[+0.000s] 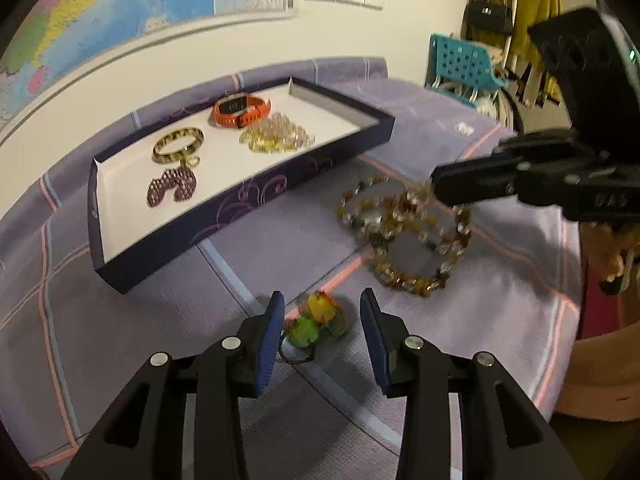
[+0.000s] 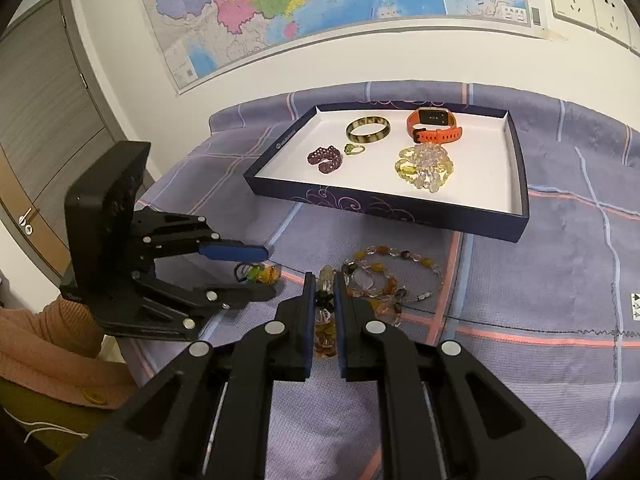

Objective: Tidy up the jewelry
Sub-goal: 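Reach the right gripper into the amber bead necklace and grasp a strand, then lift the amber necklace with the right gripper while the left grasps the green pendant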

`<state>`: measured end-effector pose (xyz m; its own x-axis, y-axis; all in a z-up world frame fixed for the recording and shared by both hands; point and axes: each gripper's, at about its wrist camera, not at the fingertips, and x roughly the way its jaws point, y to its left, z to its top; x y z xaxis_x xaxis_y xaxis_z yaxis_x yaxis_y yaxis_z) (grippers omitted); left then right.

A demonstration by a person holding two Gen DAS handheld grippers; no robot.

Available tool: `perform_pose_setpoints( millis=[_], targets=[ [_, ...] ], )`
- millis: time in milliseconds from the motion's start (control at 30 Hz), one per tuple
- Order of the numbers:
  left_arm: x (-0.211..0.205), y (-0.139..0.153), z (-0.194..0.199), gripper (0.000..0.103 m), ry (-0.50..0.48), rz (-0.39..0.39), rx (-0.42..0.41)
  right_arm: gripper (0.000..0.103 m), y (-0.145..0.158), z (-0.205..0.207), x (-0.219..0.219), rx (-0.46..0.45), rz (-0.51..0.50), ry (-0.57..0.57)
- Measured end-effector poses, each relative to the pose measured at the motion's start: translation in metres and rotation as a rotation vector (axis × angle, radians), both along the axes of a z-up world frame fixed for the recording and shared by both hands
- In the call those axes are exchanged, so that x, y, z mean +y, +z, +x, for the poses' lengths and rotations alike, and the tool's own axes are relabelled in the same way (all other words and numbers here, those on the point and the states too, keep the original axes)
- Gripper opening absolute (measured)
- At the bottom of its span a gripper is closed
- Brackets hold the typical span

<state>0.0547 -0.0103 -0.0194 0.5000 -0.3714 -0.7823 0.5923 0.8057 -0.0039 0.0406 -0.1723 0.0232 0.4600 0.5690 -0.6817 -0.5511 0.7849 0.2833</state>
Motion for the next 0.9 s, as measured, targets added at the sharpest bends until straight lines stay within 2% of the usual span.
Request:
perform_pose_setpoints(
  millis=[67, 100, 167, 267, 700, 733, 767, 800, 900],
  targets=[
    [-0.001, -0.001, 0.0, 0.026, 0.005, 0.017, -0.013, 0.009, 0.0, 0.0, 0.0, 0.002, -0.001, 0.0],
    [-0.001, 0.0, -0.001, 0.018, 0.003, 0.018, -0.013, 0.009, 0.0, 0.0, 0.0, 0.002, 0.001, -0.001],
    [-0.002, 0.001, -0.001, 0.013, 0.002, 0.023, -0.014, 0.009, 0.001, 0.0, -0.001, 0.0, 0.005, -0.002],
    [-0.003, 0.002, -0.002, 0.013, 0.011, 0.034, -0.025, 0.009, 0.004, 0.001, -0.001, -0.005, 0.013, 0.001],
    [0.01, 0.024, 0.001, 0.014, 0.032, -0.059, -0.036, 0.009, 0.026, 0.005, 0.001, -0.051, 0.043, 0.014],
    [0.012, 0.023, 0.002, 0.015, 0.035, -0.058, -0.035, 0.009, 0.027, 0.005, 0.001, -0.052, 0.045, 0.014],
    [0.013, 0.022, 0.002, 0.023, 0.047, -0.048, -0.037, 0.009, 0.026, 0.005, 0.002, -0.052, 0.045, 0.017],
    [0.016, 0.02, 0.003, 0.025, 0.061, -0.032, -0.036, 0.009, 0.026, 0.005, 0.002, -0.051, 0.045, 0.018],
    [0.023, 0.017, 0.003, 0.026, 0.088, -0.018, -0.033, 0.009, 0.022, 0.005, 0.001, -0.041, 0.045, 0.014]
  ],
)
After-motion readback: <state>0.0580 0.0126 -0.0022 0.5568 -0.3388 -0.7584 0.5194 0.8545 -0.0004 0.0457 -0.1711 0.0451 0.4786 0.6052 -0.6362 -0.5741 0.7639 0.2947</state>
